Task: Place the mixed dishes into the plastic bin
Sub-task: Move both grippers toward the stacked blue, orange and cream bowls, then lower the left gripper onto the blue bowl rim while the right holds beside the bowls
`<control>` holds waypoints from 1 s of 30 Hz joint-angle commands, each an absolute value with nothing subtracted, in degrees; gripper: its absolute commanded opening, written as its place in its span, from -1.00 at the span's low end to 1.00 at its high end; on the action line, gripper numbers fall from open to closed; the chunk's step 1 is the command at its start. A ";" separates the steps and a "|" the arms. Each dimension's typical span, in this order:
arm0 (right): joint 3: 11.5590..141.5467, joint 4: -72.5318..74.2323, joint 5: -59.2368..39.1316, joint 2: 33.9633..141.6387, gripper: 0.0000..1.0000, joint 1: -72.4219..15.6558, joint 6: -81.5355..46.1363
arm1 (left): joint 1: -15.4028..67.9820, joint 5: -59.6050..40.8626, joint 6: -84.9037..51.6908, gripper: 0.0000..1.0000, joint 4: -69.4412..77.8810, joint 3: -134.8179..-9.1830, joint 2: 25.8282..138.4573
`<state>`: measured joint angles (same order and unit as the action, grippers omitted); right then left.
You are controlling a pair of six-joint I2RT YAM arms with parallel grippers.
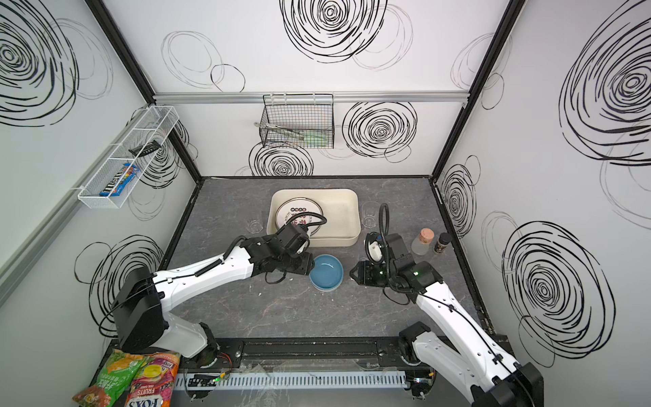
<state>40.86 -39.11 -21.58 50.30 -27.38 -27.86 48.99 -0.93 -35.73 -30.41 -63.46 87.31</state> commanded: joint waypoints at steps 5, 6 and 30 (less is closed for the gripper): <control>39.25 -38.42 -21.81 49.66 -0.08 -27.17 -29.18 | 50.23 1.89 -34.01 -0.28 -30.63 -67.04 91.31; 39.07 -38.32 -21.78 49.65 -0.07 -27.15 -29.22 | 50.27 1.98 -34.01 -0.31 -30.67 -67.10 91.61; 38.19 -37.79 -21.20 48.61 -0.06 -26.42 -29.63 | 50.89 2.37 -33.25 -0.91 -31.95 -69.76 93.61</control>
